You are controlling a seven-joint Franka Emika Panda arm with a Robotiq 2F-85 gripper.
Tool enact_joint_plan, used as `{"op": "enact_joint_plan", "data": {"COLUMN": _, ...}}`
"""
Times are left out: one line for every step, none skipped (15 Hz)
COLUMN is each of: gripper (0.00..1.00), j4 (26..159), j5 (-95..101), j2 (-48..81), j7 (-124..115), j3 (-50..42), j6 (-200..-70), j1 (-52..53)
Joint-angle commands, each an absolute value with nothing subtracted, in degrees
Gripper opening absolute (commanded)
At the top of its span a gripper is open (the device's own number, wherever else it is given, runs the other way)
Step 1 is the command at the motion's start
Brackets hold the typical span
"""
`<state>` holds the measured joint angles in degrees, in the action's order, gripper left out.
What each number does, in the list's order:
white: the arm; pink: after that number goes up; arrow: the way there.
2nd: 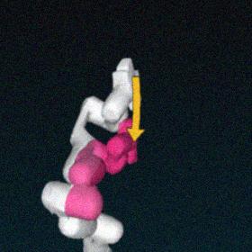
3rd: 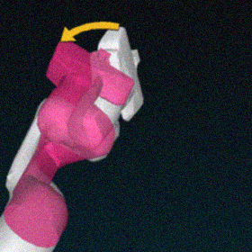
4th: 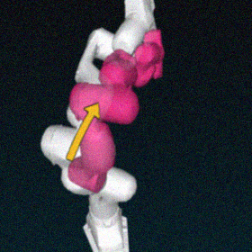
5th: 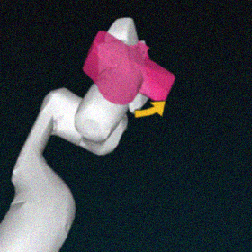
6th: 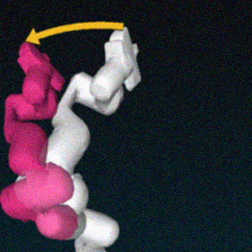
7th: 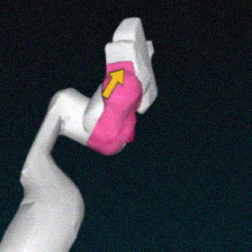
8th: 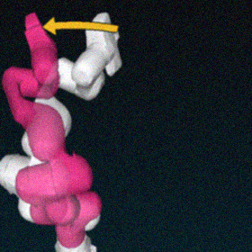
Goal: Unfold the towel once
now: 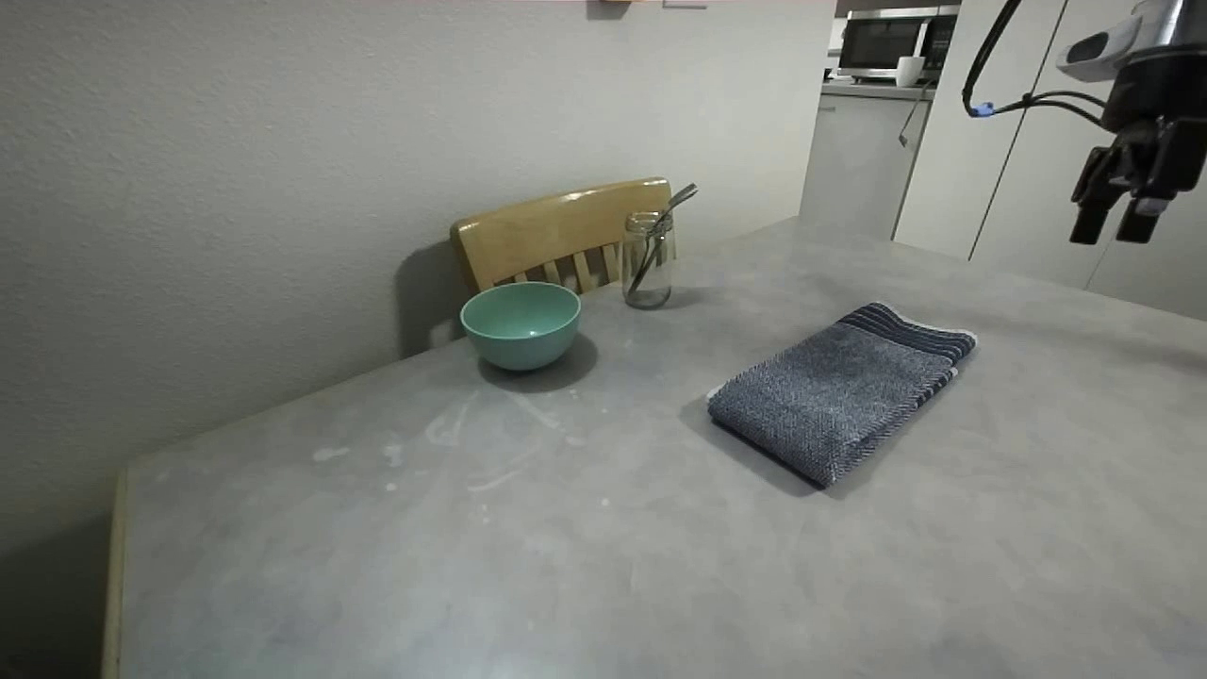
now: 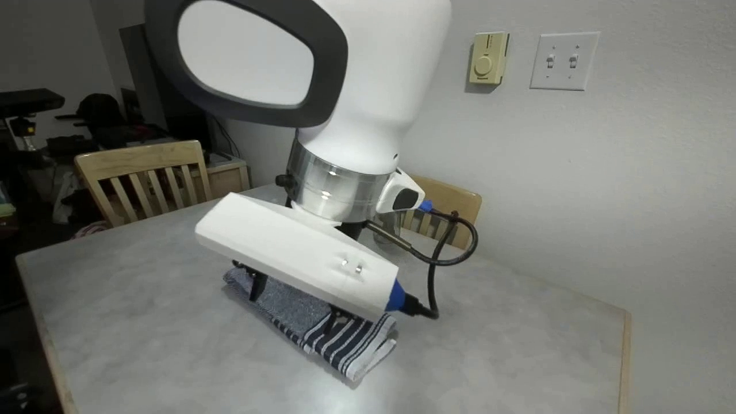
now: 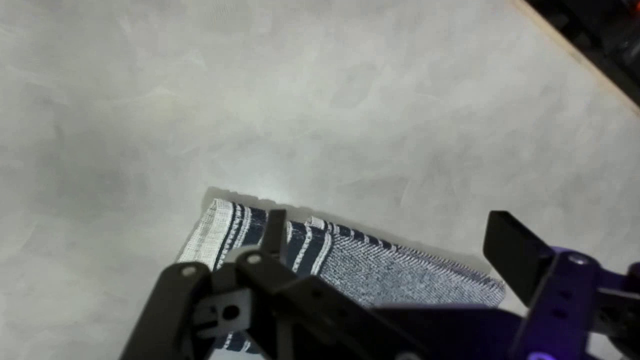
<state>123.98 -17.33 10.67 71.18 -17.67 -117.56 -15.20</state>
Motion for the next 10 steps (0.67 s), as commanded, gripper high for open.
{"op": "enact_joint_plan", "data": {"gripper": 1.0, "j4": 122.04, "j5": -24.16, "j2": 15.4, "j7": 63.12, "j3": -14.68, "j6": -122.61, "j1": -16.68}}
{"op": "enact_joint_plan", "data": {"gripper": 1.0, "j4": 121.66, "j5": -25.46, "j2": 16.76, "j7": 60.53, "j3": -14.08, "j6": -124.78, "j1": -16.67}}
{"op": "enact_joint_plan", "data": {"gripper": 1.0, "j4": 120.84, "j5": -26.03, "j2": 18.63, "j7": 58.49, "j3": -13.41, "j6": -126.29, "j1": -16.78}}
{"op": "enact_joint_plan", "data": {"gripper": 1.0, "j4": 120.23, "j5": -26.04, "j2": 19.8, "j7": 56.28, "j3": -12.79, "j6": -127.37, "j1": -16.87}}
{"op": "enact_joint_plan", "data": {"gripper": 1.0, "j4": 119.23, "j5": -26.05, "j2": 21.49, "j7": 54.96, "j3": -12.03, "j6": -128.21, "j1": -17.18}}
{"op": "enact_joint_plan", "data": {"gripper": 1.0, "j4": 118.04, "j5": -25.48, "j2": 22.75, "j7": 54.25, "j3": -11.25, "j6": -127.27, "j1": -17.67}}
{"op": "enact_joint_plan", "data": {"gripper": 1.0, "j4": 121.14, "j5": -23.81, "j2": 19.32, "j7": 55.05, "j3": -10.98, "j6": -127.42, "j1": -17.85}}
{"op": "enact_joint_plan", "data": {"gripper": 1.0, "j4": 120.55, "j5": -23.58, "j2": 20.38, "j7": 54.58, "j3": -10.43, "j6": -127.43, "j1": -18.01}}
{"op": "enact_joint_plan", "data": {"gripper": 1.0, "j4": 120.52, "j5": -23.55, "j2": 20.6, "j7": 54.59, "j3": -10.14, "j6": -127.43, "j1": -18.1}}
{"op": "enact_joint_plan", "data": {"gripper": 1.0, "j4": 120.52, "j5": -23.56, "j2": 20.51, "j7": 54.61, "j3": -10.1, "j6": -127.42, "j1": -18.18}}
